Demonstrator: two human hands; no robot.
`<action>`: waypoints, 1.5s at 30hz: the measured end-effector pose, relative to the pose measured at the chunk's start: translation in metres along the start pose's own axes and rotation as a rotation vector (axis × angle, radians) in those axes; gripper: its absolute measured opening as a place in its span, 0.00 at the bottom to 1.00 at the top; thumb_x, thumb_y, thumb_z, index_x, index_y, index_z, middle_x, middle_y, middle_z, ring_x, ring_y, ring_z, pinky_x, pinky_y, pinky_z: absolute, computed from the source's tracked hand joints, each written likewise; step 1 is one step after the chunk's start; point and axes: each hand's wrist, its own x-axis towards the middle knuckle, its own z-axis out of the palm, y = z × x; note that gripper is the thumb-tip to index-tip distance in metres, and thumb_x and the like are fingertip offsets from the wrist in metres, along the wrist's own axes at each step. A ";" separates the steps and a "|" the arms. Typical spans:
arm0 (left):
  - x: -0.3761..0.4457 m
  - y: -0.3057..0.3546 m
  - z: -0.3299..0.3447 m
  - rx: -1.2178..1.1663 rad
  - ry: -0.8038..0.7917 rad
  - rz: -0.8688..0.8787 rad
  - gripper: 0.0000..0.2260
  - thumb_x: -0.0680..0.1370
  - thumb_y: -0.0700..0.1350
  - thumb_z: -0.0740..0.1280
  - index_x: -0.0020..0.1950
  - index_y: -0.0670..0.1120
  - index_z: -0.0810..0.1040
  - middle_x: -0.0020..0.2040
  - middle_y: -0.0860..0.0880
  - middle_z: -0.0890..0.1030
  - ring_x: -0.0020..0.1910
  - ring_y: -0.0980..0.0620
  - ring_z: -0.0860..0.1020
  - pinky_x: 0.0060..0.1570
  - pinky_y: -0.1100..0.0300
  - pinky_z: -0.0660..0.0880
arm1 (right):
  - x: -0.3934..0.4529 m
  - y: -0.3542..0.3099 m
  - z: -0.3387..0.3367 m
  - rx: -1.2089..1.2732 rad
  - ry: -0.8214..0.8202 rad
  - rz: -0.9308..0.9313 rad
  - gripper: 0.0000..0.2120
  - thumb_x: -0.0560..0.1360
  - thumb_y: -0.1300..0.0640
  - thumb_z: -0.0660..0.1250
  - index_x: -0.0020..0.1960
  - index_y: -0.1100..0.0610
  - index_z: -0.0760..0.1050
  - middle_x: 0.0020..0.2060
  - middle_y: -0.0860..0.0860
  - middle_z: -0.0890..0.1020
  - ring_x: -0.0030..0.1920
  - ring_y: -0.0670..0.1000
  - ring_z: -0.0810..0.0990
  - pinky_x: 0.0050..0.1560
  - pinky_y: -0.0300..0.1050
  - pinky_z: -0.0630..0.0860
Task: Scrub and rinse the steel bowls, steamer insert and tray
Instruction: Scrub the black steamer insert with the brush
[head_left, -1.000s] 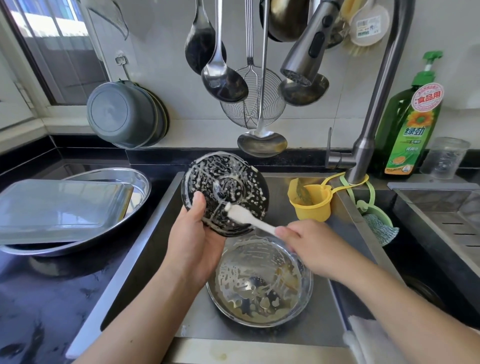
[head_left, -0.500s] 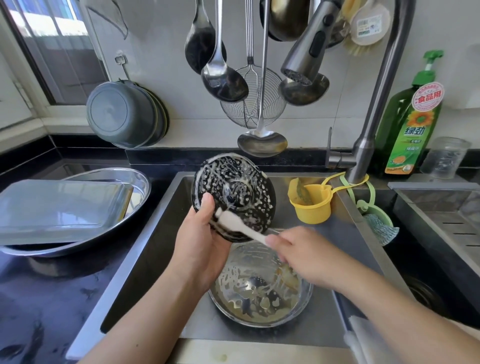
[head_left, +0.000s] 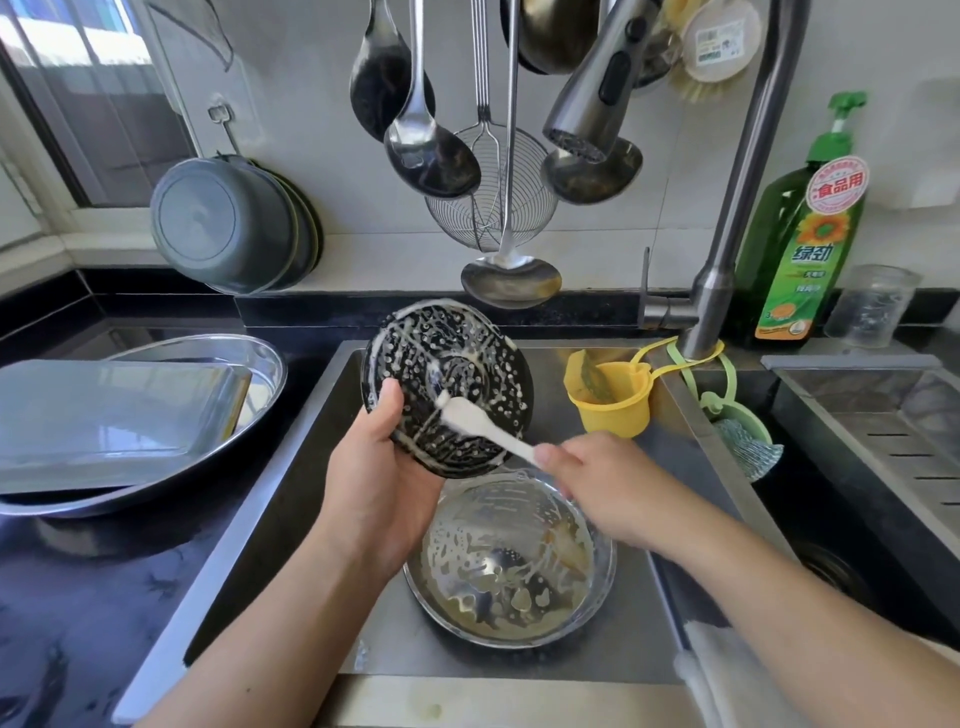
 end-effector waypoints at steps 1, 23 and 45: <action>0.002 0.001 -0.002 -0.002 0.003 0.011 0.22 0.88 0.51 0.51 0.76 0.42 0.71 0.70 0.39 0.79 0.69 0.38 0.78 0.74 0.37 0.66 | 0.001 0.006 -0.007 0.015 0.015 0.036 0.23 0.85 0.44 0.56 0.36 0.55 0.72 0.29 0.49 0.72 0.31 0.50 0.69 0.34 0.46 0.65; 0.002 0.007 0.001 -0.034 0.006 0.067 0.23 0.88 0.53 0.49 0.76 0.42 0.71 0.68 0.41 0.81 0.66 0.42 0.80 0.67 0.42 0.73 | -0.001 0.023 0.001 0.259 -0.024 0.054 0.23 0.83 0.43 0.58 0.35 0.55 0.74 0.33 0.49 0.77 0.21 0.44 0.69 0.26 0.39 0.70; -0.002 0.008 0.006 0.025 -0.001 0.101 0.22 0.88 0.52 0.50 0.77 0.43 0.70 0.69 0.42 0.80 0.67 0.42 0.80 0.70 0.40 0.72 | -0.004 0.022 0.006 0.318 -0.005 0.147 0.23 0.83 0.41 0.58 0.35 0.54 0.71 0.23 0.46 0.65 0.27 0.50 0.67 0.27 0.42 0.69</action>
